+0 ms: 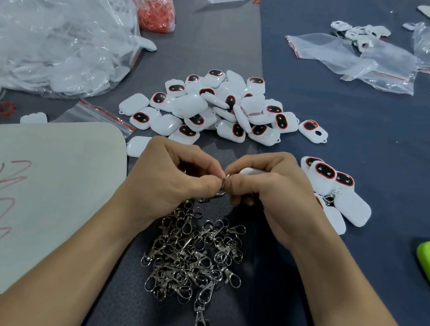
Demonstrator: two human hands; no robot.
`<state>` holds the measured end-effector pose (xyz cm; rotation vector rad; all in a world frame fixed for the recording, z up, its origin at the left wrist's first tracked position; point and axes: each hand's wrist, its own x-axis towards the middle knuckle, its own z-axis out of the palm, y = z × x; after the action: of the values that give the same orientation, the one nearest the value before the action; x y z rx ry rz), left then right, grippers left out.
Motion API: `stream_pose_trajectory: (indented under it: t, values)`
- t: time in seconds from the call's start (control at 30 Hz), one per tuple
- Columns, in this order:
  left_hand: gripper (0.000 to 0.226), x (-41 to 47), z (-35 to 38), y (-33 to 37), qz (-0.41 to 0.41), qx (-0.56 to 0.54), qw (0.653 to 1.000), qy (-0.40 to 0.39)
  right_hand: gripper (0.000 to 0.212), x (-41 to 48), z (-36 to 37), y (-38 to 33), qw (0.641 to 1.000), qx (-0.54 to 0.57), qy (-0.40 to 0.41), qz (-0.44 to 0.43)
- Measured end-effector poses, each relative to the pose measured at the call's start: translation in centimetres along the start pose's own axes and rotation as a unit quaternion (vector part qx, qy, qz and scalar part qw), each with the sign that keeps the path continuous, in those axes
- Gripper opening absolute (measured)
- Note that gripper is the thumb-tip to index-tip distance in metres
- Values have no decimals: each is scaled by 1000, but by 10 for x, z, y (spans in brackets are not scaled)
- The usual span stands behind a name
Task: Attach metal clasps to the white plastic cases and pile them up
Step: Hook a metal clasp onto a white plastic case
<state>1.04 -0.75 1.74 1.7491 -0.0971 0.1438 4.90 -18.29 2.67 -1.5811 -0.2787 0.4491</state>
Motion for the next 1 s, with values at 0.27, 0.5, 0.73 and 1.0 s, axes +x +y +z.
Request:
stream_pose_trajectory:
  t: [0.27, 0.5, 0.73, 1.0]
  values:
    - [14, -4, 0, 1, 30, 125, 992, 11, 18, 3, 0, 5, 997, -78, 0, 1]
    - [14, -5, 1, 2, 12, 139, 990, -11, 14, 3, 1, 6, 990, -140, -5, -7]
    - [14, -3, 0, 1, -7, 125, 992, -32, 15, 2, -1, 4, 985, -171, -7, -21]
    - [9, -1, 6, -4, -1, 96, 995, 41, 14, 2, -2, 9, 991, -123, 34, -28]
